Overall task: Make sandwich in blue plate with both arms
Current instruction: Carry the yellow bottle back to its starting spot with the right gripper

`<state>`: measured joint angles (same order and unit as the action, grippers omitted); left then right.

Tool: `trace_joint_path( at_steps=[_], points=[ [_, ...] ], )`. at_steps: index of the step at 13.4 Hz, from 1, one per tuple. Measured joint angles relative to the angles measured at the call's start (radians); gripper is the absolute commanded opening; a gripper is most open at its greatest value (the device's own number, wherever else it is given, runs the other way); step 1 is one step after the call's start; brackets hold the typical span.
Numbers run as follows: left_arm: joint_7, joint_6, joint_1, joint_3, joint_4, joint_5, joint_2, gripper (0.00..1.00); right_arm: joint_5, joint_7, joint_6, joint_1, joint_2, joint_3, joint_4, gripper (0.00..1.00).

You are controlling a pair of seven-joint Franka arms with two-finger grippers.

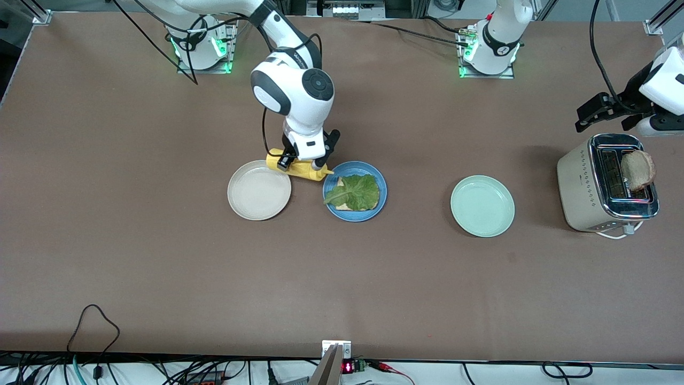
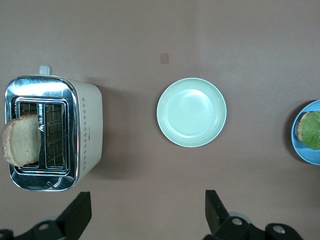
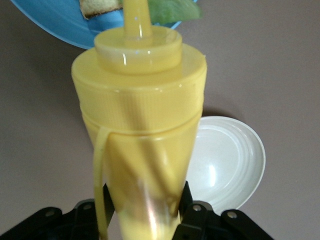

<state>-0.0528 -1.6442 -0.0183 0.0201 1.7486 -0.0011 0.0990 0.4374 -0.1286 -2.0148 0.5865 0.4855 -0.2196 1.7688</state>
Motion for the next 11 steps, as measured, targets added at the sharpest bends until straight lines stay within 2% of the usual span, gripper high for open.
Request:
trace_joint_path(
  at_steps=[8, 11],
  points=[
    [0.001, 0.0, 0.003, 0.024, 0.001, 0.0, -0.011, 1.0, 0.016, 0.01, 0.001, 0.013, 0.017, 0.019, -0.018, 0.0],
    [0.0, 0.0, 0.004, 0.042, 0.001, 0.0, -0.011, 1.0, 0.011, -0.017, 0.007, -0.073, -0.04, 0.022, -0.03, 0.0]
  ],
)
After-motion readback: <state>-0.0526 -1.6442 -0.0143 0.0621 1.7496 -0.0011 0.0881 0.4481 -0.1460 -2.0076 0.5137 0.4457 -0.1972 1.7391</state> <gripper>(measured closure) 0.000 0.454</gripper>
